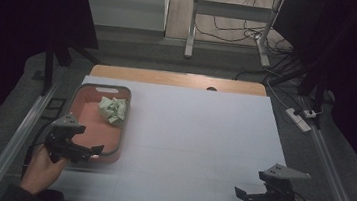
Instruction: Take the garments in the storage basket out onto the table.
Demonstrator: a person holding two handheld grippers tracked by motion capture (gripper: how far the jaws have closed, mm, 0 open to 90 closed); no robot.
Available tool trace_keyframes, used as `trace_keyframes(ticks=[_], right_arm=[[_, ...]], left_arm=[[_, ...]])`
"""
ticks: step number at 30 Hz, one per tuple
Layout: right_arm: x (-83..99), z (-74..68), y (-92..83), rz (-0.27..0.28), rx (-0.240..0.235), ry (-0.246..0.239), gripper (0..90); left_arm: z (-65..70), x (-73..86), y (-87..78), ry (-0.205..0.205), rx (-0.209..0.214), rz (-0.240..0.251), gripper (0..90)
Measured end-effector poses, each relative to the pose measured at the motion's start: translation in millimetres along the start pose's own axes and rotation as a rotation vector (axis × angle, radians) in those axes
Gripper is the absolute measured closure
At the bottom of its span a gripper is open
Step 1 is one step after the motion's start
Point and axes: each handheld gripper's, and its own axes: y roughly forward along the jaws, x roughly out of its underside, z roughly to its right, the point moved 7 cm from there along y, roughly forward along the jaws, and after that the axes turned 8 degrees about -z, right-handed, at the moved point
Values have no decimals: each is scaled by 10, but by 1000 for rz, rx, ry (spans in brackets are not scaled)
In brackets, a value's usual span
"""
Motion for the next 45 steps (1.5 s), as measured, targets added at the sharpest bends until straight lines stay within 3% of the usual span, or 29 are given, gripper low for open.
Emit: trace_keyframes(ticks=[5,19,27,45], right_arm=[[1,2,2,-2,1,-1,0],[3,-1,7,-8,-1,-2,0],[5,-3,8,-10,-2,-3,0],[9,-5,16,-18,-5,-6,0]], left_arm=[[-69,-81,46,-7,10,-18,11],[-385,-360,315,12,-60,-98,14],[-520,-555,465,15,-66,-126,15],[-842,-846,846,-34,-75,-200,15]])
